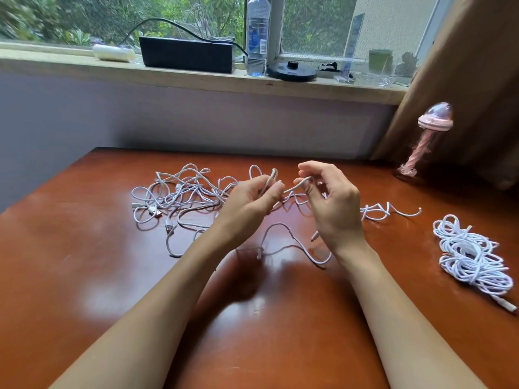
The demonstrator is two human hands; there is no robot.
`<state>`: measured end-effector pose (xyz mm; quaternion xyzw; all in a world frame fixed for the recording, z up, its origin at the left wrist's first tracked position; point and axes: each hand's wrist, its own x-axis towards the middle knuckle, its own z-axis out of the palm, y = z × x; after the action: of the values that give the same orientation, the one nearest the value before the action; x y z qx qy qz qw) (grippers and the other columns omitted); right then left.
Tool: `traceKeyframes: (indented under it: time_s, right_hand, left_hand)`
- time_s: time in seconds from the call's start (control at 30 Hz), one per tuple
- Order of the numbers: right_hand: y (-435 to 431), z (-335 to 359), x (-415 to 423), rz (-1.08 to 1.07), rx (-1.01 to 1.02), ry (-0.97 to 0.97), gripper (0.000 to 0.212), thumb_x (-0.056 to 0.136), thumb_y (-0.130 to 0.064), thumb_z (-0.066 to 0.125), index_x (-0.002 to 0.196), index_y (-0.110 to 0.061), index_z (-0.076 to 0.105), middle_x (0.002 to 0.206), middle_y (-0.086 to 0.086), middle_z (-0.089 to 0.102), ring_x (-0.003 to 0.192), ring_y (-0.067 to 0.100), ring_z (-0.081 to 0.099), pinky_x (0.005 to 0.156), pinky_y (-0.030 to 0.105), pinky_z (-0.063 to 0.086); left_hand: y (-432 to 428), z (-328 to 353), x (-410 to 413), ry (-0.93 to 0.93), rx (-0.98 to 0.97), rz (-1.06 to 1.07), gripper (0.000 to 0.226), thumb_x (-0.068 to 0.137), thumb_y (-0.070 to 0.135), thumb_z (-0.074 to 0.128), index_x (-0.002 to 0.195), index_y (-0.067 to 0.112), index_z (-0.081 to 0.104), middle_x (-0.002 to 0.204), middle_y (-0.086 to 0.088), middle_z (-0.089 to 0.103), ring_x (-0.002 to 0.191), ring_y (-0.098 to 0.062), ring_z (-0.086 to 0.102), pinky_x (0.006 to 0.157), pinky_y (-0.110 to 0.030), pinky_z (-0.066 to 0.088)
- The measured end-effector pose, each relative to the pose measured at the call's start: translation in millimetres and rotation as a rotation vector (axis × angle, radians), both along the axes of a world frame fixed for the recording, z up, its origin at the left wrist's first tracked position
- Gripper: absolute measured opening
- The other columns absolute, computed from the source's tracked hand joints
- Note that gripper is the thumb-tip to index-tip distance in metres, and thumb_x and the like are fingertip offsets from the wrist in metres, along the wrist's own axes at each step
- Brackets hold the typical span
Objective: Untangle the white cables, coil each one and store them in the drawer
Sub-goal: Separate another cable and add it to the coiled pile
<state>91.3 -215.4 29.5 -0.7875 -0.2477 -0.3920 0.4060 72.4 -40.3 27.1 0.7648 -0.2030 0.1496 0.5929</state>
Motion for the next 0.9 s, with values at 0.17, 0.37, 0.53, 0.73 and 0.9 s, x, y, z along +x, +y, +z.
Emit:
traceKeyframes:
  time_s: [0.17, 0.37, 0.53, 0.73, 0.9]
  right_hand:
    - [-6.4, -4.0, 5.2, -0.058, -0.051, 0.097, 0.018, 0.098, -0.024, 0.066, 0.113, -0.018, 0.072, 0.087, -0.005, 0.074, 0.079, 0.012, 0.069, 0.077, 0.036, 0.055]
    - [-2.2, -7.6, 5.3, -0.024, -0.126, 0.214, 0.02, 0.101, -0.042, 0.061, 0.093, -0.027, 0.071, 0.06, -0.019, 0.059, 0.063, 0.016, 0.056, 0.062, 0.038, 0.048]
    - [0.5, -8.1, 3.5, 0.091, -0.166, 0.296, 0.019, 0.105, -0.024, 0.055, 0.107, -0.022, 0.073, 0.089, -0.02, 0.067, 0.094, 0.009, 0.058, 0.085, 0.021, 0.045]
    - [0.1, -17.4, 11.9, 0.06, -0.315, 0.153, 0.02, 0.1, -0.019, 0.057, 0.109, -0.015, 0.074, 0.093, -0.008, 0.067, 0.093, 0.021, 0.05, 0.086, 0.023, 0.039]
    - [-3.1, -13.5, 15.3, -0.062, -0.223, 0.071, 0.022, 0.094, -0.03, 0.065, 0.105, -0.016, 0.079, 0.088, -0.005, 0.072, 0.09, 0.021, 0.053, 0.082, 0.028, 0.043]
  left_hand:
    - [0.6, 3.0, 0.9, 0.04, -0.146, 0.024, 0.034, 0.1, 0.035, 0.05, 0.084, 0.007, 0.061, 0.071, -0.003, 0.054, 0.065, -0.018, 0.046, 0.065, -0.037, 0.038]
    - [2.0, 7.3, 3.0, 0.085, -0.332, 0.109, 0.034, 0.109, 0.027, 0.043, 0.083, 0.016, 0.061, 0.07, -0.007, 0.05, 0.06, -0.013, 0.042, 0.062, -0.027, 0.039]
    - [3.2, 12.8, 6.5, 0.154, -0.565, 0.129, 0.039, 0.11, 0.027, 0.04, 0.075, 0.015, 0.055, 0.053, 0.01, 0.047, 0.054, -0.009, 0.038, 0.06, -0.023, 0.035]
    - [3.0, 18.5, 2.7, 0.18, -0.662, 0.071, 0.04, 0.11, 0.025, 0.036, 0.075, 0.012, 0.048, 0.05, 0.012, 0.043, 0.059, -0.014, 0.032, 0.059, -0.024, 0.031]
    - [-4.1, 22.7, -5.7, 0.171, -0.613, -0.061, 0.041, 0.11, 0.024, 0.035, 0.073, 0.011, 0.047, 0.053, 0.011, 0.039, 0.06, -0.014, 0.03, 0.064, -0.026, 0.031]
